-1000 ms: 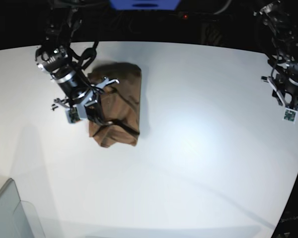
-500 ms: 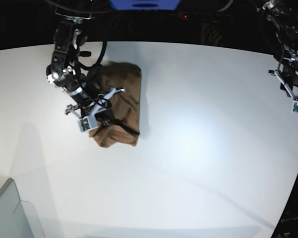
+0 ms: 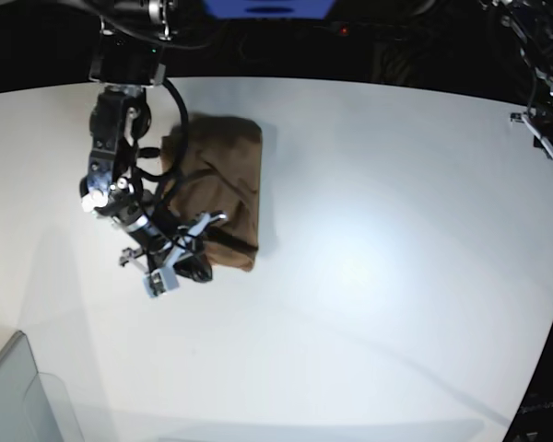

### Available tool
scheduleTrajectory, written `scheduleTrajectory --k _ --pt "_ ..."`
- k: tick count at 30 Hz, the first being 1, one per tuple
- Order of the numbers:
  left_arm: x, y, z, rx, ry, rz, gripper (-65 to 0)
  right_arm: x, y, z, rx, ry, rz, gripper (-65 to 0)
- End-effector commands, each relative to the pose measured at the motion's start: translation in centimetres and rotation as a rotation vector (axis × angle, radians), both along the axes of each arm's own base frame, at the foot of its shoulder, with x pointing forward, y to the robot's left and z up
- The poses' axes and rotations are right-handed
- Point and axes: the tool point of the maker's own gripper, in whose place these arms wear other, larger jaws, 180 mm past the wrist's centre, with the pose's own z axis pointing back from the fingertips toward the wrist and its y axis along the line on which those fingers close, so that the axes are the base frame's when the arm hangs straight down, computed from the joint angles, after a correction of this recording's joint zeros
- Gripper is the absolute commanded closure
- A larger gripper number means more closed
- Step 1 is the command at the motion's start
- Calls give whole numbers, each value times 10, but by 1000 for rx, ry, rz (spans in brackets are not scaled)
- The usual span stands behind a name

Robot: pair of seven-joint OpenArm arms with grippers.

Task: Layout the t-shirt on the table in an organized manner, then fold the t-shirt properly
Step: 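Press and tuck the bundle's edge with the right gripper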

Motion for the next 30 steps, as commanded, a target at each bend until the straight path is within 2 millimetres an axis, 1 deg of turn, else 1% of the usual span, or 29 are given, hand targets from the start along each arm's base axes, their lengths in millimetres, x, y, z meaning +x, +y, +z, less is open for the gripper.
scheduleTrajectory --k 1,4,6,7,9,13,15,16,19,21,23,24,26,28,30 --pt "9 1 14 20 -51 -19 -234 11 -2 10 9 -31 3 0" --pt "1 2 9 21 -26 -18 -234 16 -11 -3 0 9 2 0" --pt "-1 2 8 21 -19 -18 -234 16 -14 -3 -3 8 -1 0" --pt "-1 2 8 21 -19 -18 -234 17 -15 0 -7 -2 -2 0" --pt "-2 2 7 19 -17 -17 -234 17 -17 18 -24 -53 -4 0" --pt "-2 2 7 19 -17 -17 -234 3 -19 53 -62 -159 -8 0" --pt "-1 2 8 19 -20 -17 -234 -11 -20 66 -82 -197 -9 0" --pt "-1 2 8 19 -20 -17 -234 -18 -18 68 -87 -204 -6 0" --pt "0 -3 4 1 -24 -12 -234 -41 -11 64 -81 -192 -3 0" --pt "1 -4 3 -3 -25 -14 -234 -55 -4 55 -61 -160 -3 0" --pt "1 -5 2 -6 -24 -16 -234 -62 5 46 -47 -132 8 0" --pt "1 -7 0 -12 -24 -14 -234 -66 10 38 -41 -109 22 0" --pt "3 -10 0 -21 -33 -13 -234 -69 24 28 -25 -85 58 0" --pt "4 -9 1 -22 -38 -10 -234 -68 29 17 -16 -54 72 0" --pt "4 -9 2 -20 -40 -9 -234 -59 30 14 -12 -45 76 0"
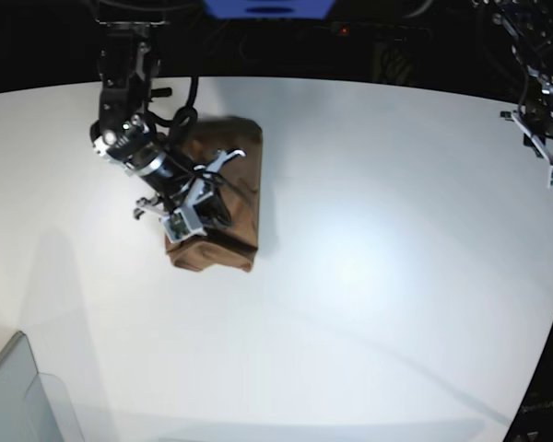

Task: Layout the t-shirt on the table in an organized manner, then fold the t-shirt properly
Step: 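Press and tuck the bundle's edge with the right gripper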

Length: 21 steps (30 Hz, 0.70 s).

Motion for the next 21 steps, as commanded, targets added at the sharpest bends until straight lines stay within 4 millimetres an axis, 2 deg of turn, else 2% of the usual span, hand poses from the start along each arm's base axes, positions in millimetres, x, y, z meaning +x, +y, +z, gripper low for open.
scheduleTrajectory --k 1,13,21 --pt "3 4 10 28 -24 -5 -234 16 2 19 31 -69 0 0" --pt "-1 6 10 31 -15 -3 -234 43 -24 -15 -14 15 3 0" --pt "0 6 10 33 -17 -3 -234 61 -27 -3 -21 -17 3 0"
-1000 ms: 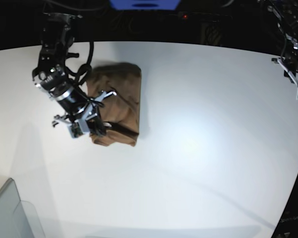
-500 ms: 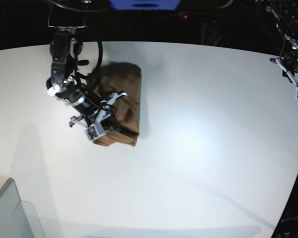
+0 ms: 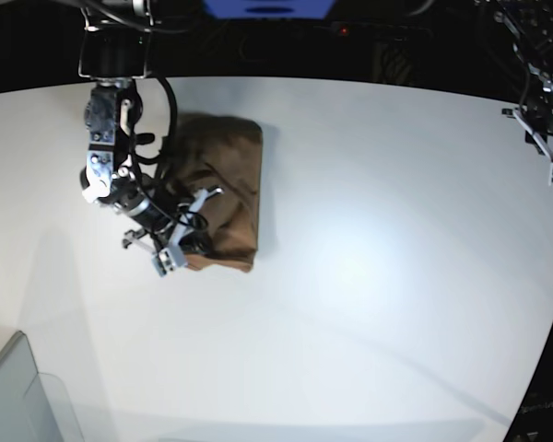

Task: Layout the t-shirt on the table in an organized manner, then fold the t-shirt properly
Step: 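Press and tuck the bundle's edge with the right gripper, then withdraw the right gripper from the folded shirt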

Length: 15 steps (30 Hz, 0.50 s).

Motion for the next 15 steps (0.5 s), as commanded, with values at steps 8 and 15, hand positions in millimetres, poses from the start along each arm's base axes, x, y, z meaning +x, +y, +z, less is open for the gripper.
scheduleTrajectory --k 8,15 --pt "3 4 11 26 -29 -6 -234 34 -1 9 38 -23 -1 0" --pt "-4 6 9 29 -13 2 -234 47 -1 -8 89 13 -15 0"
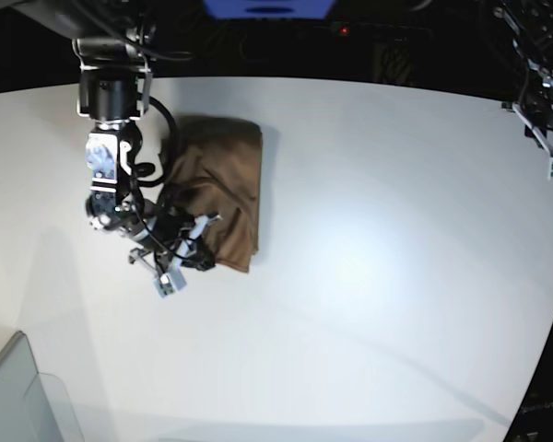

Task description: Layout the t-shirt on the table in an organized manner, then fold the t-shirt properly

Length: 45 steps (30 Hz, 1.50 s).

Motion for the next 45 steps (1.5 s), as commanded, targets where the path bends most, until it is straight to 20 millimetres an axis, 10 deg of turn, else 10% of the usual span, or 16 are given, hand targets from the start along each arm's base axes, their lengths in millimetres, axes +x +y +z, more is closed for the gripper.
scheduleTrajectory --k 1,6,12,19,27,36,41,45 --pt "2 8 13 31 -33 6 -234 12 1 16 28 -57 -4 0" --pt "-3 16 17 40 -41 35 -234 18 -4 33 52 -137 -19 0" --pt "-5 15 15 37 -38 38 -234 19 -26 101 34 -338 -91 0" --pt "-8 5 6 -1 -36 50 -234 -26 -66 141 -28 -463 -214 0" --pt "-42 -17 -27 -92 31 114 0 -111 -159 130 -194 -396 -467 0" --pt "-95 -50 -78 -238 148 199 0 -251 -297 93 -376 -78 -999 0" --pt "-124 -70 -136 -389 234 238 0 -332 -329 41 -316 185 -1233 0" --pt "-151 -92 -174 -498 268 260 0 -359 -330 6 -247 295 -1277 0"
